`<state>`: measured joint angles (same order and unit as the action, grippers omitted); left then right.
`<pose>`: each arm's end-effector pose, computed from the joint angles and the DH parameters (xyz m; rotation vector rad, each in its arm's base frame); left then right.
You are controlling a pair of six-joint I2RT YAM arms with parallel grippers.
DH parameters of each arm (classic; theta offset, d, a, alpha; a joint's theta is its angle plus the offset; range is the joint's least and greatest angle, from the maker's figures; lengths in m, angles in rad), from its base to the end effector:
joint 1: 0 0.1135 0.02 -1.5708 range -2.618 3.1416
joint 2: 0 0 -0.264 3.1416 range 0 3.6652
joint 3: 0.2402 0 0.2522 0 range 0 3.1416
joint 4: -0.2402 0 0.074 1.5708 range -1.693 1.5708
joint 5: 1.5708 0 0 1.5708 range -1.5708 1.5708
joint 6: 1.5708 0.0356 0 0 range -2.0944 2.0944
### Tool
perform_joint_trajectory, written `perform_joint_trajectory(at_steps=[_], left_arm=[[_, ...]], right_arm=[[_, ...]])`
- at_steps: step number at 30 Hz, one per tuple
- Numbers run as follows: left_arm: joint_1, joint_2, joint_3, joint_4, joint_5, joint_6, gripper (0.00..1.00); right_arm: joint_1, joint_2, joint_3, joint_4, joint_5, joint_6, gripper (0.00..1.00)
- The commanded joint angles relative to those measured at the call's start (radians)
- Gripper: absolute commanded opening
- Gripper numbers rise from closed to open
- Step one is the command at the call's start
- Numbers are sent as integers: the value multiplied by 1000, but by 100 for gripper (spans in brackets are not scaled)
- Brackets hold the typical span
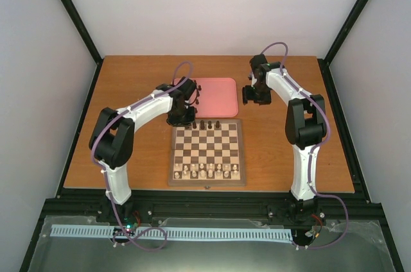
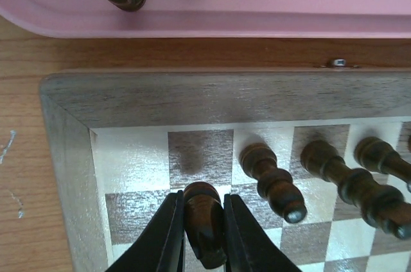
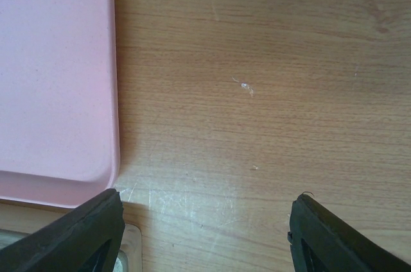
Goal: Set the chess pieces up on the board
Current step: Place the chess piece on the chessboard.
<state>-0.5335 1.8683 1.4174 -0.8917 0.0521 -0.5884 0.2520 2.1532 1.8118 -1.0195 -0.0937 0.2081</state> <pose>0.3166 -0.1891 0.2064 -0.0725 2.9651 -0.2463 0.4242 0.1127 0.2015 -0.0793 2.9506 0.2056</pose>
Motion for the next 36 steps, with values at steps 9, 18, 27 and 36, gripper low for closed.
perform_joint_trajectory(at_steps=[9,18,27,36], left_arm=[[-5,54,62,25,15,-4,1],[-5,86,78,-6,6,13,1],[-5,91,93,-24,-20,27,7],[-5,86,104,-37,-8,43,22]], right_arm=[[-6,-29,-3,9,6,-3,71],[-6,-26,-3,7,9,-3,71],[-5,-18,2,7,9,-3,71],[-6,-18,2,5,11,-3,71]])
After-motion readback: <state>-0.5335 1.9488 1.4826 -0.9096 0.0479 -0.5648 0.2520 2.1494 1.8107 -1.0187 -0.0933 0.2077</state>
